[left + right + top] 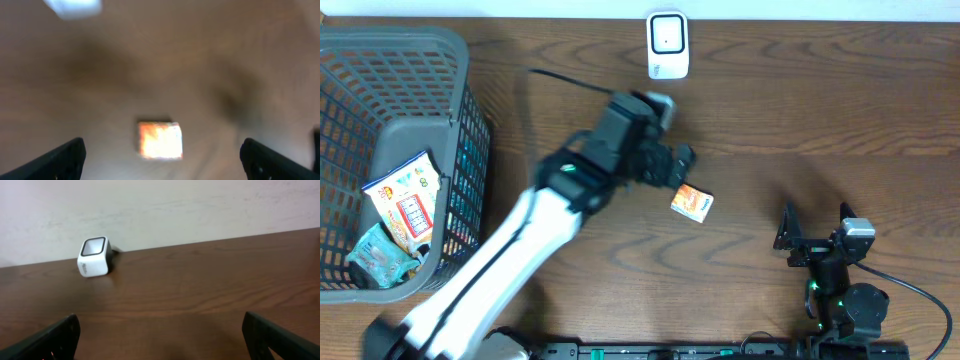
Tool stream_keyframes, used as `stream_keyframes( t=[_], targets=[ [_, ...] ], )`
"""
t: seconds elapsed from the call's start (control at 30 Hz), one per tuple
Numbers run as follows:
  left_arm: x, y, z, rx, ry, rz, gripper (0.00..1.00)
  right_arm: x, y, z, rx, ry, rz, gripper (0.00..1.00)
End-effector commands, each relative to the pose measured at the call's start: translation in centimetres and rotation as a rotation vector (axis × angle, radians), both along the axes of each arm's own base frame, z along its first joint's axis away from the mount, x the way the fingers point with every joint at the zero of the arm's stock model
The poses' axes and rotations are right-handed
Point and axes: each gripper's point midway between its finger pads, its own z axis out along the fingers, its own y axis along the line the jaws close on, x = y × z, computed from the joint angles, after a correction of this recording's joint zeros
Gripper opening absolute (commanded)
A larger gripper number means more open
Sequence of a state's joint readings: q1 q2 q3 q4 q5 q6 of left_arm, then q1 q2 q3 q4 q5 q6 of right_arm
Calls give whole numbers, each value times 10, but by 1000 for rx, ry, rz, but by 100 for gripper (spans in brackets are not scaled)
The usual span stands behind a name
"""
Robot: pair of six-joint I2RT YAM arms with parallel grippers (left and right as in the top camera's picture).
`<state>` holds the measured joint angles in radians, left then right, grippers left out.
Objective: Scan the item barcode
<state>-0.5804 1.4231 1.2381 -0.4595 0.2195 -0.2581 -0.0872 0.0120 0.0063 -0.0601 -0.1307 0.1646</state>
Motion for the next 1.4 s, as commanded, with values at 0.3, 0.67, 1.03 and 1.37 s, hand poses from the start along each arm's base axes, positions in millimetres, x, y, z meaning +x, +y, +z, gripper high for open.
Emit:
stream_keyframes(
  t=[0.3, 0.67, 1.03, 1.37],
  targets=[
    [15, 308, 165, 71, -446, 1140, 98, 0, 0, 0, 2, 0, -2, 99],
    [8, 455, 52, -88, -19, 1482, 98, 0, 0, 0, 2, 0, -2, 99],
    [-3, 462, -111, 175, 543, 1278, 99, 0, 0, 0, 2, 0, -2, 99],
    [-42, 438, -189, 210, 926, 1216, 100, 0, 0, 0, 2, 0, -2, 99]
  ],
)
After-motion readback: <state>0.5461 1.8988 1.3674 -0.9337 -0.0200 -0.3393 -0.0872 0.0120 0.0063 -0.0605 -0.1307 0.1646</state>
